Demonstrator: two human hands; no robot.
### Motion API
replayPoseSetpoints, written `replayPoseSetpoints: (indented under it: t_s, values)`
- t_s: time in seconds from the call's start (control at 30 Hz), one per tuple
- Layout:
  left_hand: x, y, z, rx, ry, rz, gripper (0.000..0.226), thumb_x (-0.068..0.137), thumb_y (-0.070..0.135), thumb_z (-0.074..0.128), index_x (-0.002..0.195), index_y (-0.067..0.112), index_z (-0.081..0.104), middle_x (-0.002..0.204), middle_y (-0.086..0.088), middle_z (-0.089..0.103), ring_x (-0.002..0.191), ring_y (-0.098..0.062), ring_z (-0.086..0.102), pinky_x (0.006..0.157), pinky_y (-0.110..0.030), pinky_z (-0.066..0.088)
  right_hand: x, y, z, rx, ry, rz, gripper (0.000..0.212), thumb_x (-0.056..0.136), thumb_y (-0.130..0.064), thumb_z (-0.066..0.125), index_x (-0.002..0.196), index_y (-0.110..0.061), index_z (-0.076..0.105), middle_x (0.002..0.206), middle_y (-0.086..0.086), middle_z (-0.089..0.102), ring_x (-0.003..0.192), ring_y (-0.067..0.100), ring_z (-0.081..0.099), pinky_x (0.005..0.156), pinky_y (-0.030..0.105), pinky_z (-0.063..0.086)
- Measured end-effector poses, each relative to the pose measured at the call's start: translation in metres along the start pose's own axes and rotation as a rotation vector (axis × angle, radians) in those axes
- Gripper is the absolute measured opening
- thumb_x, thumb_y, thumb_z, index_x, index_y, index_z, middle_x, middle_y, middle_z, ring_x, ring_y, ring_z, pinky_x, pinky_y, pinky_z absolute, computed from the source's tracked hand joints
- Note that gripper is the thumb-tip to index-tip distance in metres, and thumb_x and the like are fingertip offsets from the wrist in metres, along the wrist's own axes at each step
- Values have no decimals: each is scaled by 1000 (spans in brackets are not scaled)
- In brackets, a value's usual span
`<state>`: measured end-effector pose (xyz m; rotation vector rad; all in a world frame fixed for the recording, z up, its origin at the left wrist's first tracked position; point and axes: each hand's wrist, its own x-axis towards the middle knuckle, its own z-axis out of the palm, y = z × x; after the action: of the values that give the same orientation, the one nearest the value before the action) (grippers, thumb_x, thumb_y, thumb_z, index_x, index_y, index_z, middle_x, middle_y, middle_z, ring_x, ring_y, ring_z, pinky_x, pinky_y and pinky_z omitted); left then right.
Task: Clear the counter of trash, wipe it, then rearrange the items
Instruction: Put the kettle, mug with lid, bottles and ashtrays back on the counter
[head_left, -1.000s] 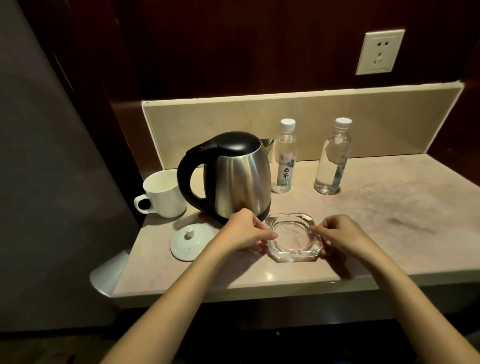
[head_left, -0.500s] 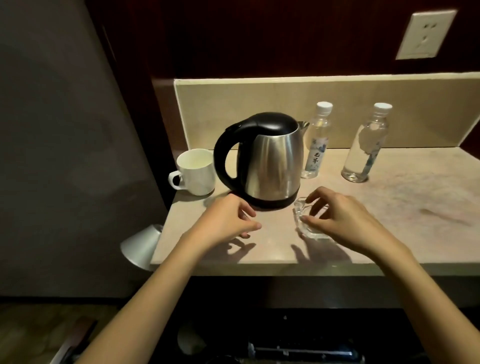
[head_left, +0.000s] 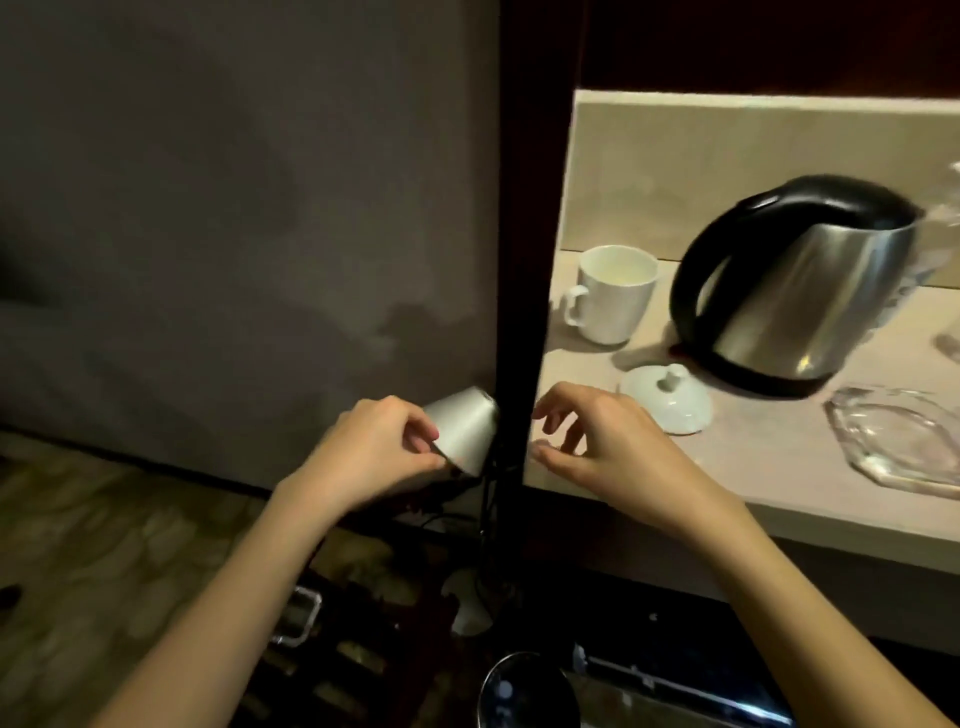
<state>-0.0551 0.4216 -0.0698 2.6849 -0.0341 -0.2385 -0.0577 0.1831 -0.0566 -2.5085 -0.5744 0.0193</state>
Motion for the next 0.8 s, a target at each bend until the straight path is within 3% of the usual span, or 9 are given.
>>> replayPoseSetpoints:
  t_s: [0.43, 0.63, 0.8]
  values:
    - [-34, -202, 27, -16, -92, -295, 21, 76, 43, 75, 90, 31, 65, 81, 17, 69, 84, -4, 64, 80, -26, 50, 77, -74, 195, -88, -297, -20, 31, 84, -33, 64, 112, -23, 54, 109, -4, 59, 99, 20, 60, 74, 33, 48]
    - [-41, -284, 71, -86, -155, -440, 28, 78, 35, 76, 101, 22, 67, 86, 13, 68, 83, -6, 65, 84, -31, 54, 88, -79, 283, -86, -432, 30, 33, 86, -32, 64, 115, -20, 52, 111, -2, 57, 93, 21, 62, 75, 39, 53]
    - [-40, -350, 117, -87, -175, -543, 27, 81, 32, 73, 106, 23, 65, 95, 10, 68, 89, -6, 64, 85, -26, 53, 98, -73, 356, -72, -506, 82, 34, 86, -32, 64, 116, -19, 52, 109, 0, 57, 92, 23, 63, 77, 40, 54]
